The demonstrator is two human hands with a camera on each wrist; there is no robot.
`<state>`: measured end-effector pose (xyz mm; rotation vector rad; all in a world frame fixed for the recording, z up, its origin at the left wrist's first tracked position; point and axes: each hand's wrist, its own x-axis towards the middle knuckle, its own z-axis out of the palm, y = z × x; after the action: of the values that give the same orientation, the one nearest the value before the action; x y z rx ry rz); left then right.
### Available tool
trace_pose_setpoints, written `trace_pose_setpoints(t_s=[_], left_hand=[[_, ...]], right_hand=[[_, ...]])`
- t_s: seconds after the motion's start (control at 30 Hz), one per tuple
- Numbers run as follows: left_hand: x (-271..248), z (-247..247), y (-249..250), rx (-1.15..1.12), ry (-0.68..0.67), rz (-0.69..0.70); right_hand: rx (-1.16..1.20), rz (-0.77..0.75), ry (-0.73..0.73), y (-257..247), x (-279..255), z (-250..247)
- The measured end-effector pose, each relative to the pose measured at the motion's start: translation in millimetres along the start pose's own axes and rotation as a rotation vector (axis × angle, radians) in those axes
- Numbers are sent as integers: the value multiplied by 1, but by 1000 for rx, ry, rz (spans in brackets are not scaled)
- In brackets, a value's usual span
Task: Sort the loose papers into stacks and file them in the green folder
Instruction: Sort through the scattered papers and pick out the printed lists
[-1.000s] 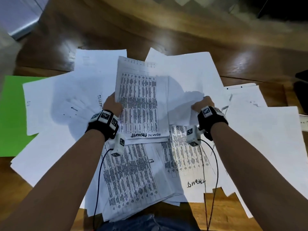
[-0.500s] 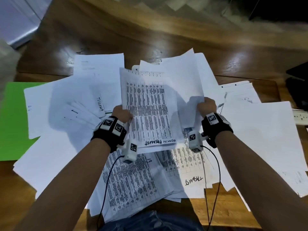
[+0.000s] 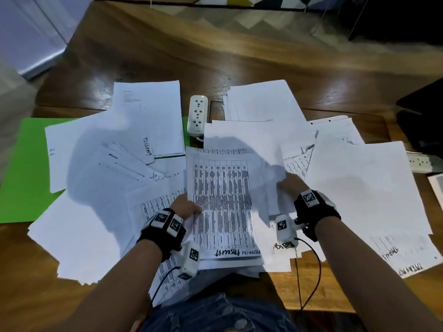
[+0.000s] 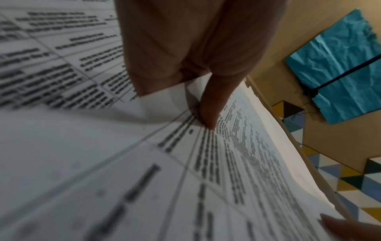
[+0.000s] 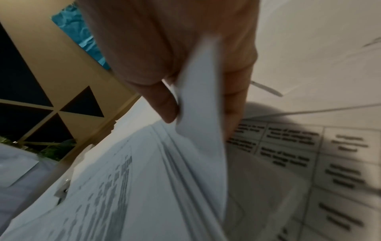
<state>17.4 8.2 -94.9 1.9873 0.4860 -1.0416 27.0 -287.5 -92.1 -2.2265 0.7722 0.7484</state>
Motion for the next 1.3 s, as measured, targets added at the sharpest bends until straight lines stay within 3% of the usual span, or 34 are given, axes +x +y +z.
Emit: trace_pose_setpoints(t_s=[0.1,0.3,0.4,0.53,0.6,0.77,0.93,0.97,1.07,1.17,1.3], left_hand=[[5,0,-3,9,-25,-35],[-2,-3,2,131,-59,-17],[-4,-7,0,214,-115,-14],[-2,-8,0,178,-82,-5],[-3,-15,3,188,-41,-2],[2,-45,2,122,152,-21],[5,-50,-4,53,182,-50],[5,-48,-4,-7,183,-45],[6,-43,-6,-249,210,-24],[8,-40,-6,-445,157,-115],[28,-43,-20,-774,72,-131]], right_hand=[[66,60,4,3,-7,8],[160,222,176,5,-11,18],[267,206,80,3,-16,13],[209,110,10,11,-16,11],[248,81,103,13,-21,9],[374,91,556,18,-27,-23],[630,80,840,12,-18,-73],[655,72,834,9,-17,-79],[614,2,624,-4,-21,-71],[323,-34,490,-16,-32,-33],[261,-87,294,-12,-39,30]])
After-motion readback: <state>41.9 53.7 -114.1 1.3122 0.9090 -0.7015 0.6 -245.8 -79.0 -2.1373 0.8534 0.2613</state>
